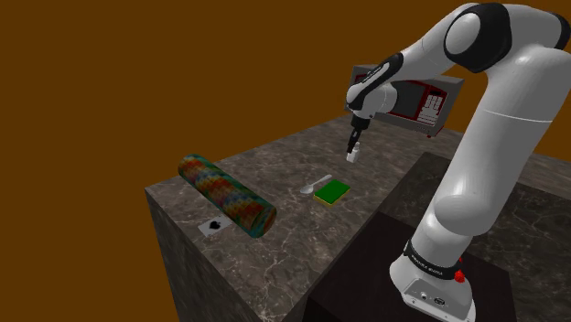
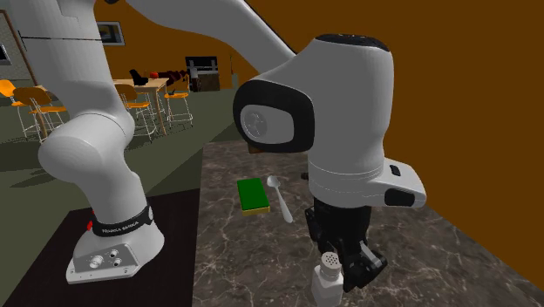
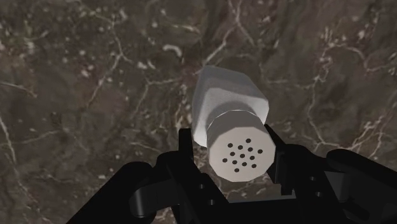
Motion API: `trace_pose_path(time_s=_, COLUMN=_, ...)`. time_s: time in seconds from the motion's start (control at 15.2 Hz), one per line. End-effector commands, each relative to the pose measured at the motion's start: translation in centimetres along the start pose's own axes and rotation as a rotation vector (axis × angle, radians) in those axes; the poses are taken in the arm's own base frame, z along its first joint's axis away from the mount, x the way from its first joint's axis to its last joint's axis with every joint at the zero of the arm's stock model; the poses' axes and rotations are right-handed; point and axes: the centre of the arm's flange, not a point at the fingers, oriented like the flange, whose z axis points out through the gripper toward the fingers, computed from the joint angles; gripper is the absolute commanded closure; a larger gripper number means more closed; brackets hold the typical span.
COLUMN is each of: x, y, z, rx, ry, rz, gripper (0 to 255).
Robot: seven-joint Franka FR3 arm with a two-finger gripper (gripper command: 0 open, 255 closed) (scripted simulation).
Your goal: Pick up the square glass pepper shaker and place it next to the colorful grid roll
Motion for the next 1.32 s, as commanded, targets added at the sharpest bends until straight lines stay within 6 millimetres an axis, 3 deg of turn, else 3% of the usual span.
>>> trace_pose_path(time_s=0.0, x=0.0, y=0.0, z=0.0, rx=0.001, ry=-0.001, rz=0.0, gripper=255)
trace_pose_path(time_s=0.13, x=0.0, y=0.0, z=0.0, rx=0.0, ry=0.0, rz=0.0, gripper=255)
trace_pose_path(time_s=1.25, x=0.8, y=0.3, z=-8.9, rx=0.0, ry=0.0, rz=0.0, gripper=255)
